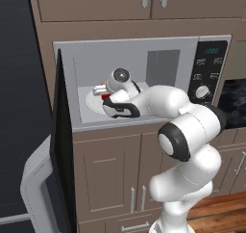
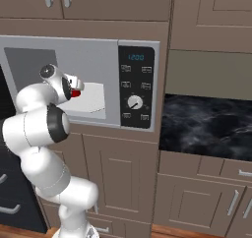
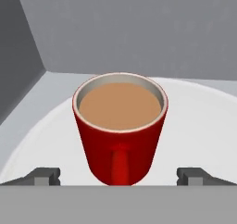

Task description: Pick the cup of tea, navigate to the dining table, and place it on the saucer.

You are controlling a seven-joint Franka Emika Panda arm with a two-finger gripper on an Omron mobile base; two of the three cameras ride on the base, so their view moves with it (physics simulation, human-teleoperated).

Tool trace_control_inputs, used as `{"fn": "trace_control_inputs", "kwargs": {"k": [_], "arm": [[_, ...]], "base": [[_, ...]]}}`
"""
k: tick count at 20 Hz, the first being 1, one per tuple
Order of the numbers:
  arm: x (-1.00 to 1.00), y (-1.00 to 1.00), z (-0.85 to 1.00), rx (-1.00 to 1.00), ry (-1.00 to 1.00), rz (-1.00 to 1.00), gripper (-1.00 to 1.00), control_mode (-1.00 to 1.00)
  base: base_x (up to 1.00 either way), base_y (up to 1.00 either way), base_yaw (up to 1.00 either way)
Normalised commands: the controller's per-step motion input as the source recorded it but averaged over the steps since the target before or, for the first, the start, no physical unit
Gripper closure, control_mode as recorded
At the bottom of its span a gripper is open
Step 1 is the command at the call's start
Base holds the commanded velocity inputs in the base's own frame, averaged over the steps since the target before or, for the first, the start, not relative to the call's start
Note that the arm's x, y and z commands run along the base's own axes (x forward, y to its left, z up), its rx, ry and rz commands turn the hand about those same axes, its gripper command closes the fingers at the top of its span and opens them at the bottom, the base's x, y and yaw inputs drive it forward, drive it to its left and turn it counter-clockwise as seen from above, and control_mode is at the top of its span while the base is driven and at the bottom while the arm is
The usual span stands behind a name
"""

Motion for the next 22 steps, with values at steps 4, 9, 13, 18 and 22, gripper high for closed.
{"fn": "trace_control_inputs", "kwargs": {"k": [4, 9, 13, 18, 22], "arm": [[0.05, 0.00, -0.08, 0.00, 0.00, 0.00, -1.00, -1.00], [0.06, 0.00, -0.04, 0.00, 0.00, 0.00, 1.00, -1.00], [0.23, 0.00, -0.04, 0.00, 0.00, 0.00, 1.00, -1.00], [0.03, 0.00, -0.01, 0.00, 0.00, 0.00, 1.00, -1.00], [0.00, 0.00, 0.00, 0.00, 0.00, 0.00, 1.00, -1.00]], "base": [[0.00, 0.00, 0.00], [0.00, 0.00, 0.00], [0.00, 0.00, 0.00], [0.00, 0.00, 0.00], [0.00, 0.00, 0.00]]}}
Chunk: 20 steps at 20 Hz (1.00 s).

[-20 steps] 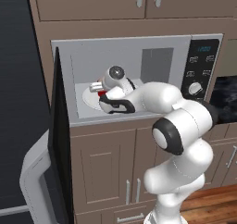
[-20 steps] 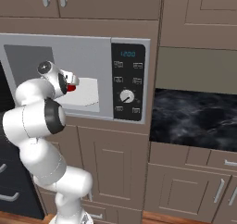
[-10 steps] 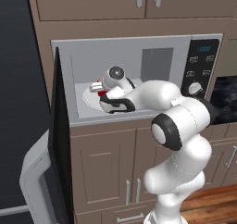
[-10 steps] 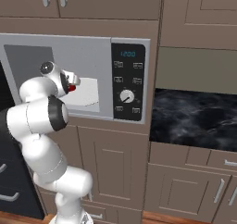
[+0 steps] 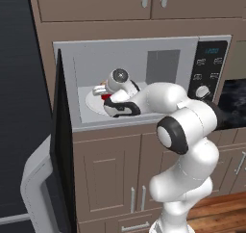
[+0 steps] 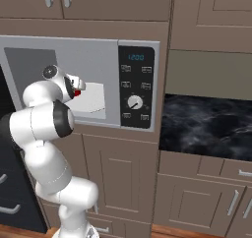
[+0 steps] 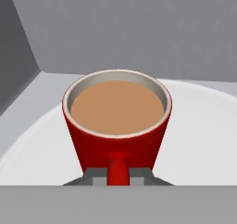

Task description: Pick the cup of tea, navigate to the dining table, and place it on the saucer.

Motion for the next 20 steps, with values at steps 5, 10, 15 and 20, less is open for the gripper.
{"fn": "trace_control_inputs", "kwargs": {"k": [5, 10, 15, 20], "arm": [[0.00, 0.00, 0.00, 0.00, 0.00, 0.00, 1.00, -1.00], [-0.05, 0.00, 0.00, 0.00, 0.00, 0.00, 1.00, -1.00], [-0.16, 0.00, 0.00, 0.00, -0.01, 0.00, 1.00, -1.00], [-0.41, 0.00, 0.03, 0.00, 0.00, 0.00, 1.00, -1.00]], "base": [[0.00, 0.00, 0.00], [0.00, 0.00, 0.00], [0.00, 0.00, 0.00], [0.00, 0.00, 0.00]]}}
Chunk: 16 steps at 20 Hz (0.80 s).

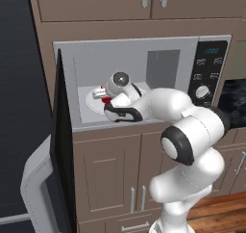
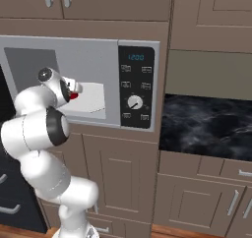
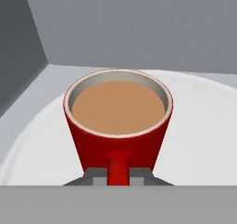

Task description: Pick the cup of tea, navigate to the dining table, and place it on the saucer.

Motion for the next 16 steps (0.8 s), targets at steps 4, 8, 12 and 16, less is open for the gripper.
{"fn": "trace_control_inputs", "kwargs": {"k": [4, 8, 12, 16], "arm": [[-0.68, -0.02, 0.22, 0.00, 0.00, 0.00, 1.00, -1.00], [-0.92, -0.19, 0.26, 0.02, 0.00, 0.00, 1.00, -1.00], [-0.97, -0.40, 0.34, 0.00, 0.00, 0.03, 1.00, -1.00], [-0.88, -0.54, 0.43, 0.01, 0.00, 0.08, 1.00, -1.00]], "base": [[0.00, 0.00, 0.00], [0.00, 0.00, 0.00], [0.00, 0.00, 0.00], [0.00, 0.00, 0.00]]}}
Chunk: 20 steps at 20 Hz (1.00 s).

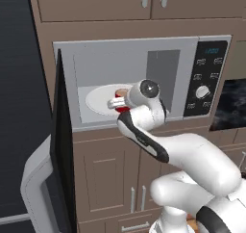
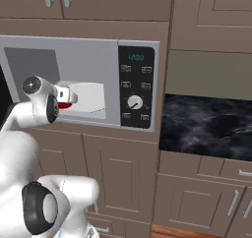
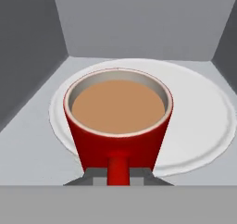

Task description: Pick the cup of tea, navigate to the dining table, and place it on the saucer.

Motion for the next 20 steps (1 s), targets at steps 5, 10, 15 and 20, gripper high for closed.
{"fn": "trace_control_inputs", "kwargs": {"k": [5, 10, 15, 20], "arm": [[-0.96, -0.54, 0.42, 0.01, -0.05, 0.20, 1.00, -1.00], [-0.96, -0.33, 0.46, 0.00, 0.00, 0.20, 1.00, -1.00], [-0.90, -0.36, 0.59, 0.00, 0.00, 0.19, 1.00, -1.00], [-0.87, -0.49, 0.59, -0.01, 0.00, 0.18, 1.00, -1.00]], "base": [[0.00, 0.00, 0.00], [0.00, 0.00, 0.00], [0.00, 0.00, 0.00], [0.00, 0.00, 0.00]]}}
